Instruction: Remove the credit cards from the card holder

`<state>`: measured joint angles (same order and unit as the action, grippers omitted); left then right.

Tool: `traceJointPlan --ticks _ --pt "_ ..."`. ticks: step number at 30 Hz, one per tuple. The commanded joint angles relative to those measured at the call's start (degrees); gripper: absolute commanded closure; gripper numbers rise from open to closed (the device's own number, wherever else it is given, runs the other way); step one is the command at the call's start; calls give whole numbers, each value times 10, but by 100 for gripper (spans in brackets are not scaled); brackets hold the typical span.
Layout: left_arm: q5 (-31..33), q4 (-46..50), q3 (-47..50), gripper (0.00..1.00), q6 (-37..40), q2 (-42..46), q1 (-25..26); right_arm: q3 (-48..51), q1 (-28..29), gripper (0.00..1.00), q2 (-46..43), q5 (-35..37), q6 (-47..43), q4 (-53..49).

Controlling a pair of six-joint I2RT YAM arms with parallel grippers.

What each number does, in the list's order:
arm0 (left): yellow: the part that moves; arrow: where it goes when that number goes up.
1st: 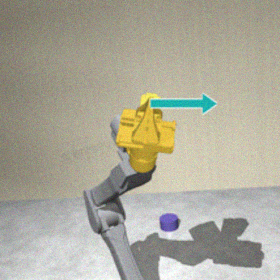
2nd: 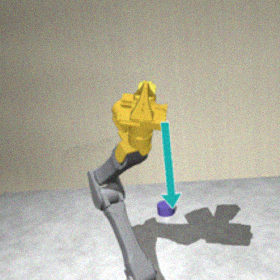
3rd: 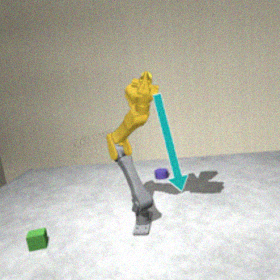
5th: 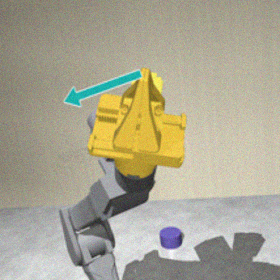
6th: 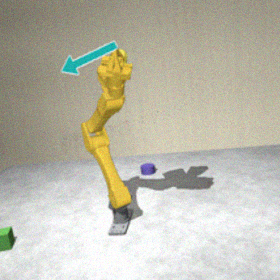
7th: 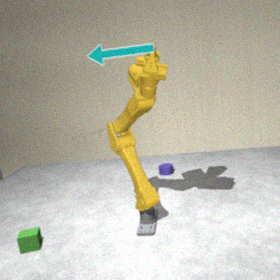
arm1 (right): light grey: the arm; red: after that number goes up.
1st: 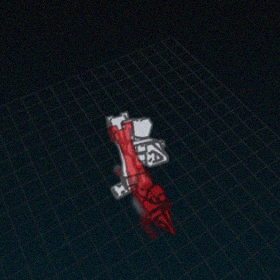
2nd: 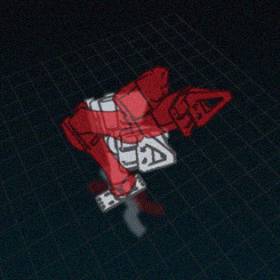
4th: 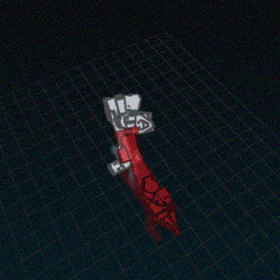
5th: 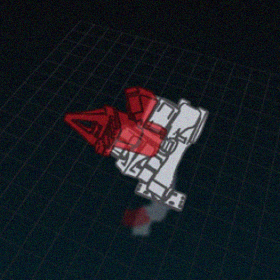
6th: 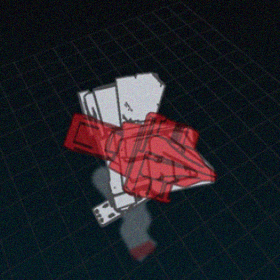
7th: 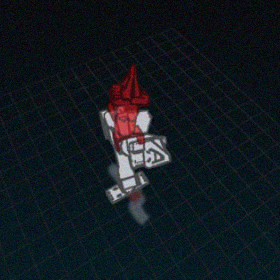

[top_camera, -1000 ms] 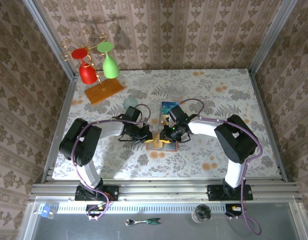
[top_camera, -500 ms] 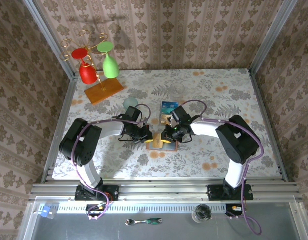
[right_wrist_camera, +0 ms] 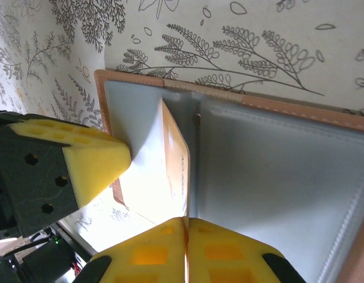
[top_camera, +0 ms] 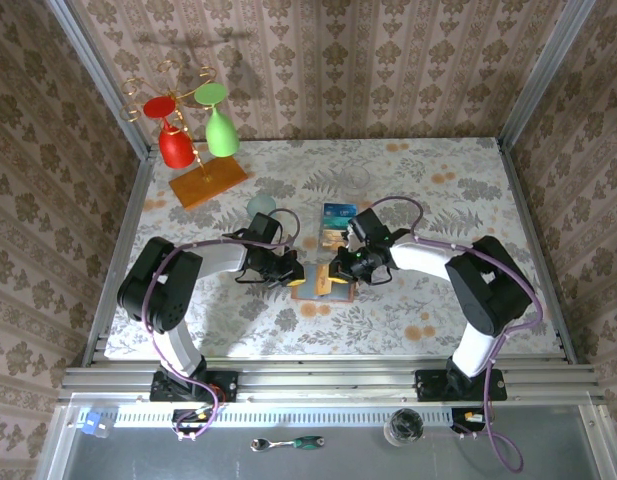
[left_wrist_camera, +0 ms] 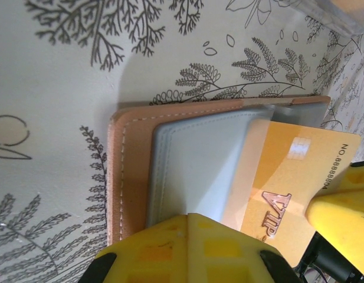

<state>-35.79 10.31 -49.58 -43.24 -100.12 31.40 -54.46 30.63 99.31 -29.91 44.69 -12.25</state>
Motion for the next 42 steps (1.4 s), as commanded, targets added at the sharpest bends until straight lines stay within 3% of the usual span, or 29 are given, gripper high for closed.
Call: traceJointPlan --ticks 1,14,22,32,38,42 --pt "10 28 7 100 15 9 -7 15 -5 93 -25 28 -18 -46" --pt "11 29 10 100 15 19 -6 3 -9 96 -59 44 -47 -91" --pt "8 23 6 100 12 30 -6 -36 -16 98 -71 50 -120 -146" --pt "3 6 0 97 5 34 -8 -155 -16 100 -47 133 -407 -318" --pt "2 -7 2 95 -2 39 -14 -204 -15 100 -44 172 -583 -358" --pt "4 -6 3 94 -1 47 -20 -265 -15 100 -2 203 -689 -430"
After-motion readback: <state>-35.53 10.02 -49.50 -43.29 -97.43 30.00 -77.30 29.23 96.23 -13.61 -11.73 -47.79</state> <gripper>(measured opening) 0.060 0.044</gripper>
